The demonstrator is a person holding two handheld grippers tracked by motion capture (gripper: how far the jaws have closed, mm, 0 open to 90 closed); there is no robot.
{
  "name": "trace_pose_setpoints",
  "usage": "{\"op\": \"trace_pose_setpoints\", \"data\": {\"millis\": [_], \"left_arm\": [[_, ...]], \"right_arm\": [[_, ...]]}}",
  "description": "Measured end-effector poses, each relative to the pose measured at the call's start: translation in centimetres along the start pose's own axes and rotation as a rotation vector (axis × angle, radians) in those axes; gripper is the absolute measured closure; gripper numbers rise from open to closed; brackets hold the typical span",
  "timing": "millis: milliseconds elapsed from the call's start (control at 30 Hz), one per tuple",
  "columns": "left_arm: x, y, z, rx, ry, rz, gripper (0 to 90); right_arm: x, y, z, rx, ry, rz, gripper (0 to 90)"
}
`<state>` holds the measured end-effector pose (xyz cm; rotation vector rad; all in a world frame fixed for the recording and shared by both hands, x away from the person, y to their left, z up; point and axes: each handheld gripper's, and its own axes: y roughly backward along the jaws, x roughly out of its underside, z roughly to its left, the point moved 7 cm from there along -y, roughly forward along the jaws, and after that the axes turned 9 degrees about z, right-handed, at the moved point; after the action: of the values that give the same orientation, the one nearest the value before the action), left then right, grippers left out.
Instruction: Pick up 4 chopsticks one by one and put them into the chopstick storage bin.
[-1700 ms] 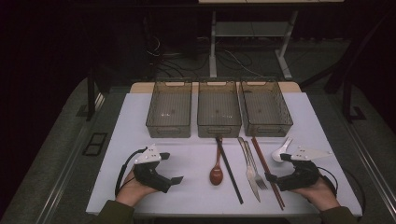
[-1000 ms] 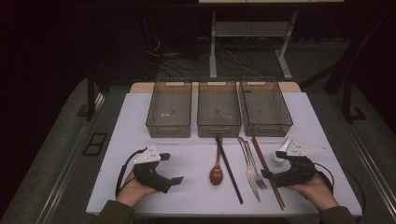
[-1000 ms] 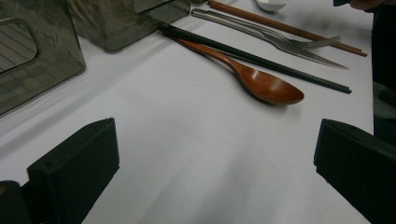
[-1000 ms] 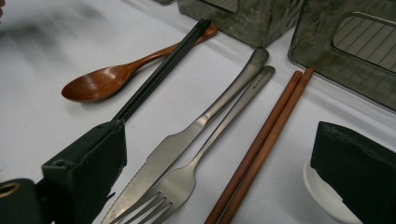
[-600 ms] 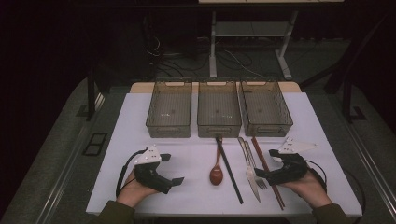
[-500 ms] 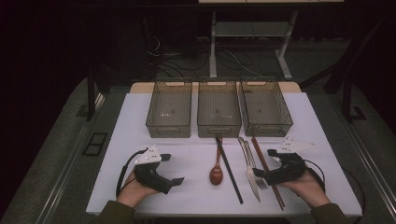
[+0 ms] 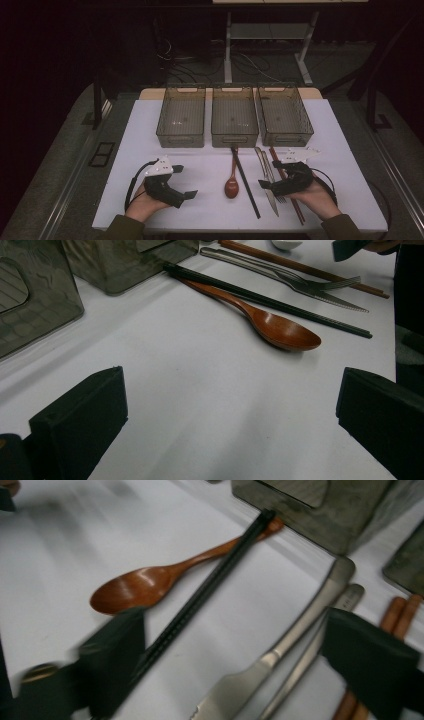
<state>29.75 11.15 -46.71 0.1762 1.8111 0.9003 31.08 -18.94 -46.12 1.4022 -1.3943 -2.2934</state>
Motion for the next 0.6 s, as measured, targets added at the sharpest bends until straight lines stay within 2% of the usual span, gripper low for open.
{"op": "trace_pose_setpoints", "data": {"millis": [167, 200, 333, 600], "left_arm": [[0.0, 0.0, -0.1, -0.001, 0.005, -0.004, 0.0], [0.0, 0.0, -0.1, -0.002, 0.003, -0.003, 0.0], [0.0, 0.0, 0.0, -0.002, -0.002, 0.001, 0.0], [0.0, -0.1, -0.1, -0.004, -0.005, 0.004, 0.0]], "right_arm": [[-0.7, -0.7, 0.6, -0.014, 0.011, 0.026, 17.2], [-1.0, -1.1, 0.9, -0.016, 0.023, 0.038, 23.1], [-1.2, -1.8, 1.4, -0.022, 0.038, 0.067, 26.5], [-1.9, -3.7, 2.5, -0.043, 0.073, 0.125, 45.3]]}}
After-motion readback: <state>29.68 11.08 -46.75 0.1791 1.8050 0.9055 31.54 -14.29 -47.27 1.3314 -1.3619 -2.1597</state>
